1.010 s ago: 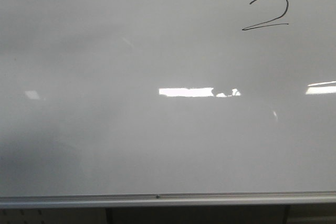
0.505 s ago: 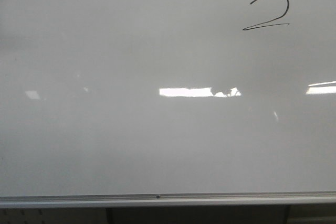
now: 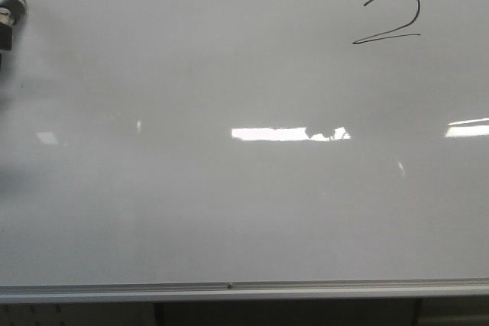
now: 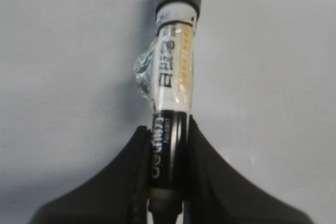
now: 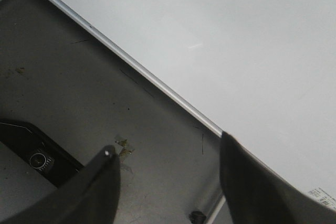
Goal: Write number 2 on whiteboard
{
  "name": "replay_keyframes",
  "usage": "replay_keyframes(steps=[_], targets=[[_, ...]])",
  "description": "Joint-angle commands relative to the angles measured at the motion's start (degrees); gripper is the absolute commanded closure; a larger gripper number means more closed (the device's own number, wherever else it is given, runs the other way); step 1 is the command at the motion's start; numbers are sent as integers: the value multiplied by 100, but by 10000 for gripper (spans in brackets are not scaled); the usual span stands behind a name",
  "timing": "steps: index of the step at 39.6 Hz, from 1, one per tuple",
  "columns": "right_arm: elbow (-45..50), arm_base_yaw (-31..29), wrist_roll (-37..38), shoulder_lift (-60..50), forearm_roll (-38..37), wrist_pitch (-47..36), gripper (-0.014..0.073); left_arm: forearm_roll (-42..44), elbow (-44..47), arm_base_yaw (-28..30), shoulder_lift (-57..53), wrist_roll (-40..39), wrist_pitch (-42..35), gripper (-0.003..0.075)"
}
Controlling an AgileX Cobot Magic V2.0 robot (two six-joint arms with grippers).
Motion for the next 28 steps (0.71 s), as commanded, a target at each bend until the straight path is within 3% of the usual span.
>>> replay_keyframes(steps=[1, 8, 21, 28], targets=[[-171, -44, 14, -18, -34, -306, 147, 31, -250, 7, 122, -32, -597, 739], [-171, -44, 14, -18, 51, -303, 147, 47, -500, 7, 468, -32, -249, 683], [-171, -44, 14, -18, 182, -355, 147, 196, -1028, 7, 507, -32, 885, 301], [-171, -44, 14, -18, 182, -336, 147, 210, -1290, -6, 14, -32, 2092, 269]])
